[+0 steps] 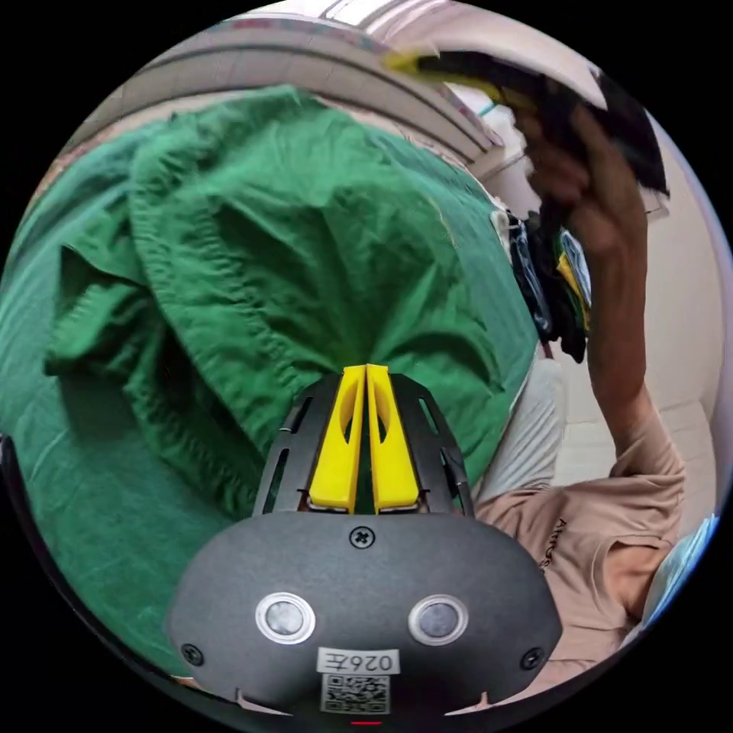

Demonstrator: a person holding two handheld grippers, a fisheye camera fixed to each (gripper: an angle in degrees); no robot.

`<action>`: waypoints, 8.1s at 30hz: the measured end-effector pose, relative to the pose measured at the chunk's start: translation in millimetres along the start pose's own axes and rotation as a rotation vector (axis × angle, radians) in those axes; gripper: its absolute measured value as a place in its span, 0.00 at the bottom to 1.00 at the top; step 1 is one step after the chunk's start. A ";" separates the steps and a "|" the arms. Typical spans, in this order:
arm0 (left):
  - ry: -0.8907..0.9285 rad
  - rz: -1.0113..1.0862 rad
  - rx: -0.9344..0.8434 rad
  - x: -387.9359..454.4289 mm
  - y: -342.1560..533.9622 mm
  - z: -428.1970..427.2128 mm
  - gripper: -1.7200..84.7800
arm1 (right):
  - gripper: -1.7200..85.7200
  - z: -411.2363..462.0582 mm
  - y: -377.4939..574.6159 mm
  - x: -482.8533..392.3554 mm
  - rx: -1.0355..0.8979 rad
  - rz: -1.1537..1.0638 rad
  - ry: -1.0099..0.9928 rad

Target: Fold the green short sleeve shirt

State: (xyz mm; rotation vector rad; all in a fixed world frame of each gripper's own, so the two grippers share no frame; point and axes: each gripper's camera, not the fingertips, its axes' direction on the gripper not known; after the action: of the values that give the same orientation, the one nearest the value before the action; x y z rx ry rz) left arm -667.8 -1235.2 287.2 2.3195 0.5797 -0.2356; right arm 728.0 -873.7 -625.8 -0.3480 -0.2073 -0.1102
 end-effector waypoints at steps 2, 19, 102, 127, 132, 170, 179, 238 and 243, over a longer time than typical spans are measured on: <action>0.093 -0.019 -0.005 -22.3 -1.2 7.8 0.01 | 0.04 44.2 -75.7 -21.3 -0.011 -0.027 0.080; 0.065 0.057 -0.055 -43.3 1.4 1.2 0.01 | 0.01 150.4 -135.6 24.3 0.009 -0.026 0.166; -0.019 0.235 0.484 -209.4 -84.2 -57.0 0.01 | 0.01 482.7 107.8 108.2 0.170 0.145 0.030; -0.164 0.294 0.333 -236.8 -312.3 -47.3 0.01 | 0.01 386.6 211.8 -32.2 0.075 -0.297 -0.052; -0.378 0.302 0.090 -245.9 -362.7 -45.6 0.01 | 0.00 382.5 286.8 -92.0 -0.072 -0.522 0.211; -0.672 0.465 0.609 187.9 -523.4 -453.5 0.07 | 0.02 -79.3 715.8 -284.1 0.285 -0.328 0.242; -0.619 0.623 0.395 216.4 -643.4 -403.1 0.14 | 0.06 -21.3 717.1 -338.0 -0.056 -0.666 0.335; -1.378 0.368 -0.013 295.1 -694.7 -103.3 0.10 | 0.01 -20.7 744.9 -264.1 0.150 -0.682 0.337; -1.446 0.396 -0.081 314.4 -639.3 -66.8 0.04 | 0.01 -17.0 766.1 -248.1 0.098 -0.736 0.251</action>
State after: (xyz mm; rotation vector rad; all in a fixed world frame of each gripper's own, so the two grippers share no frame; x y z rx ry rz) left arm -691.6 -674.6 -156.9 1.5379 -0.5694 -1.4394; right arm 599.0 -146.1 -946.3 -0.1428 -0.0825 -0.8623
